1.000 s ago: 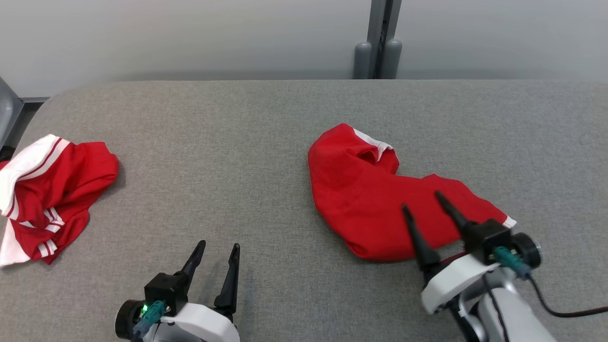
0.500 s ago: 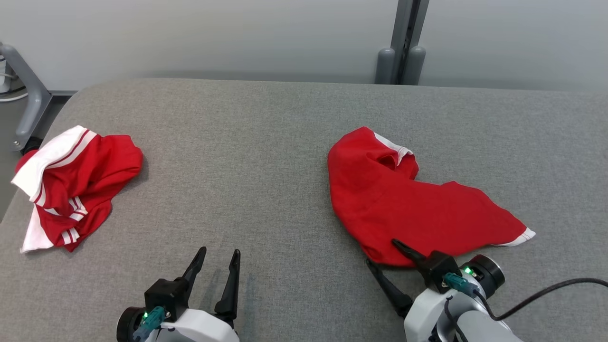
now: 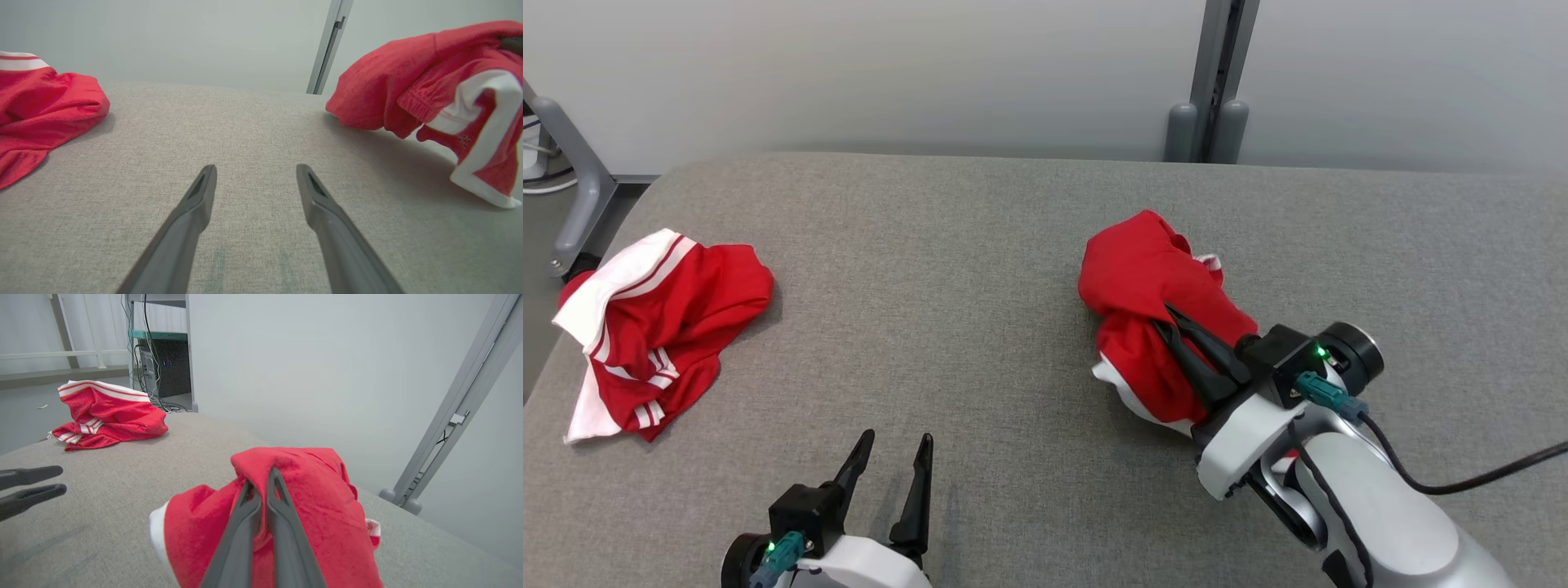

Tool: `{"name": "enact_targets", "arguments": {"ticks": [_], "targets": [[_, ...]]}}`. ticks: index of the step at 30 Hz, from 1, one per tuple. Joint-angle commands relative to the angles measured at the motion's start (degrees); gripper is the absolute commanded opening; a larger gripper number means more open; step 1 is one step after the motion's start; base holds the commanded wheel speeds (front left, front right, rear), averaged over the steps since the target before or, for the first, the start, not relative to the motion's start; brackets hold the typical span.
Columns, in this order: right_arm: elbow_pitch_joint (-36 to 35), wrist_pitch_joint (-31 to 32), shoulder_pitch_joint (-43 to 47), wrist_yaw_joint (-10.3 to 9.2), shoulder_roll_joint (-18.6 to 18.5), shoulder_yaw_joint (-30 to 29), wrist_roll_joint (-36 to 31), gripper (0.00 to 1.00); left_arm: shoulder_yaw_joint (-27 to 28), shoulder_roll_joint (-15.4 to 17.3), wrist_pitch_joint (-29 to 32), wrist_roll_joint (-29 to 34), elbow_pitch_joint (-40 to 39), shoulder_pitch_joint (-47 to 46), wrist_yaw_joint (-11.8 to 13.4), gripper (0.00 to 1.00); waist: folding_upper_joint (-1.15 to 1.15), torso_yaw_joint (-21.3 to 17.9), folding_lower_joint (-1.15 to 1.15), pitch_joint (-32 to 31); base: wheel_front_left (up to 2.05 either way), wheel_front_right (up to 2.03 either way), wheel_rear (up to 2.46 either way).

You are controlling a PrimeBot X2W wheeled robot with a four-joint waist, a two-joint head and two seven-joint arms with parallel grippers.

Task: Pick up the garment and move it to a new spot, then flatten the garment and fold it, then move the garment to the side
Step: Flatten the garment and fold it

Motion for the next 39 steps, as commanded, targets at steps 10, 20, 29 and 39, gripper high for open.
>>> {"name": "enact_targets", "arguments": {"ticks": [10,20,29,39], "targets": [[-6.55,4.88,-4.62,-0.01,-3.69,2.92,4.69,0.00,-1.43,0.23,-0.10,-0.90,-0.71,-0.89,0.06,1.00,0.00,2.99,0.00,2.52,0.00,0.00,0.00],[11.33,4.63,-12.46,-0.01,-1.92,4.91,2.91,1.00,-3.89,0.23,-0.10,-2.59,-0.91,-3.63,0.47,1.00,0.00,7.17,0.00,6.95,0.00,0.00,0.00],[18.09,-0.33,-14.30,-0.01,1.36,-3.81,-0.90,1.00,-2.43,0.24,-0.10,-1.88,-0.74,-3.88,1.07,1.00,0.00,4.96,0.00,6.23,0.00,0.00,0.00],[3.12,-0.32,1.89,-0.01,2.38,-9.10,-2.47,1.00,0.17,0.24,-0.10,0.06,-0.64,-1.69,0.58,1.00,0.00,-0.03,0.00,1.78,0.00,0.00,0.00]]}}
